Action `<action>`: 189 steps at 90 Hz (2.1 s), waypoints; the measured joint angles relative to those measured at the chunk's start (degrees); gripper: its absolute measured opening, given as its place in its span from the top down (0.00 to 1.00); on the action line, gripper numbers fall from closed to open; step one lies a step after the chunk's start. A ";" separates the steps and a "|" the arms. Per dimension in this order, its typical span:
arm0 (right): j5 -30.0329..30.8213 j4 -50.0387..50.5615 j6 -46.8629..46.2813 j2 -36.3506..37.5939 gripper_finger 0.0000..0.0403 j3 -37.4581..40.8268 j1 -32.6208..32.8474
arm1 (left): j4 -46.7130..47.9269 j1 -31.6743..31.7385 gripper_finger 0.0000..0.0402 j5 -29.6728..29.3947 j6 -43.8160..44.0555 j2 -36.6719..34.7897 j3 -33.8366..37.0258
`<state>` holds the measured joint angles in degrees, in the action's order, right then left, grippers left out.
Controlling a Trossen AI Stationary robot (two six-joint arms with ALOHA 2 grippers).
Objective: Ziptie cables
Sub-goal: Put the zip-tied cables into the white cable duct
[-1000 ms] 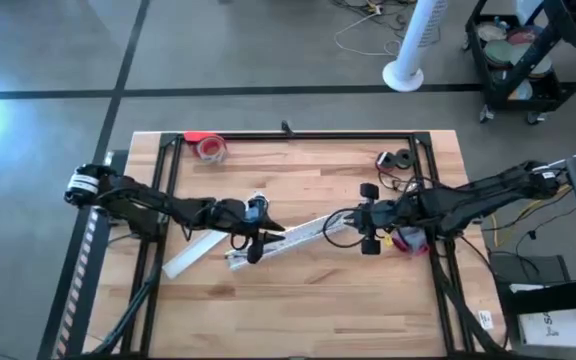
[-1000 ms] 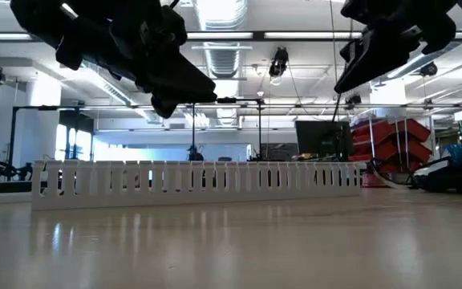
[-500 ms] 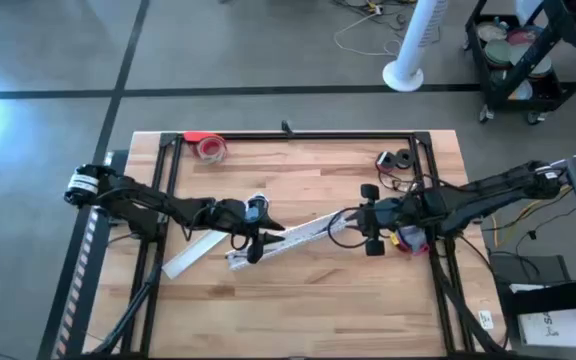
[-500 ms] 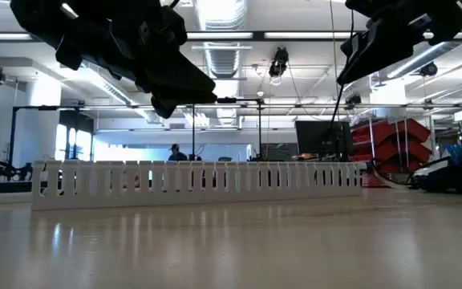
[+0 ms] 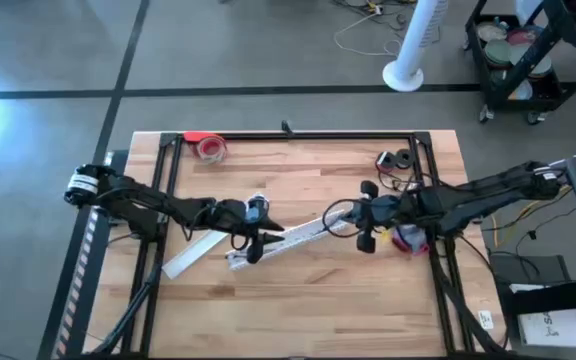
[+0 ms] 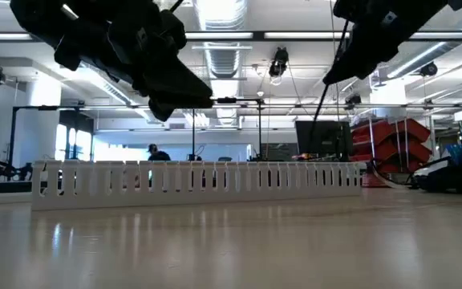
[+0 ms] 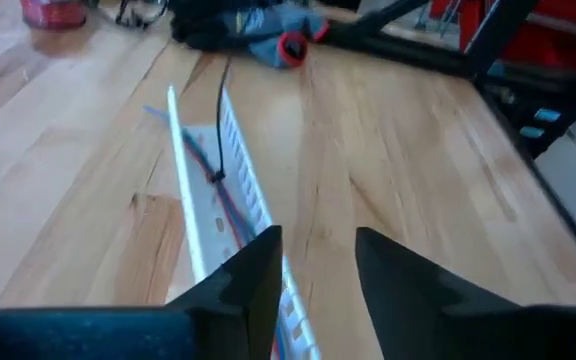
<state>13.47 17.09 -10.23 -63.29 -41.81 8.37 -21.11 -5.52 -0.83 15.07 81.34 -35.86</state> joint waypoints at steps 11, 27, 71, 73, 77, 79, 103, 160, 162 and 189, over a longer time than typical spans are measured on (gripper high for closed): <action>-1.69 -2.89 -2.21 -4.66 1.00 0.01 -1.48 | 2.41 0.00 0.71 -0.14 0.00 0.00 0.00; -4.83 -4.10 -2.30 -11.58 1.00 -3.59 -2.66 | 2.64 0.00 0.71 -0.16 -0.41 0.00 0.00; -11.88 5.55 -4.23 -23.02 1.00 -20.63 -4.82 | -4.82 -0.02 0.71 -4.75 -8.22 -0.02 0.00; -11.86 5.58 -4.75 -23.60 1.00 -20.91 -5.13 | -4.65 -0.02 0.71 -4.75 -8.39 -0.02 0.00; -11.97 5.73 -5.92 -24.63 1.00 -21.21 -5.80 | -4.35 -0.02 0.71 -4.75 -8.54 -0.02 0.00; -11.98 6.44 -6.73 -25.38 1.00 -21.35 -6.16 | -4.34 -0.02 0.71 -4.75 -8.56 -0.02 0.00; -13.63 7.71 -9.37 -30.92 1.00 -23.47 -9.41 | -4.01 -0.02 0.71 -4.72 -8.50 -0.02 0.37; -17.82 7.26 -11.77 -34.91 1.00 -25.50 -14.04 | -3.72 0.09 0.71 -8.04 -8.11 7.61 0.56; -17.94 7.26 -11.75 -35.08 1.00 -25.50 -14.04 | -3.42 0.16 0.71 -8.22 -8.13 8.43 0.27; -17.98 7.99 -11.75 -34.48 1.00 -25.48 -14.04 | 1.79 0.66 0.71 -8.77 -9.50 17.39 -7.72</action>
<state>-4.52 25.08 -21.98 -97.77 -67.29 -5.67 -19.33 -4.86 -9.60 5.57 98.73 -43.58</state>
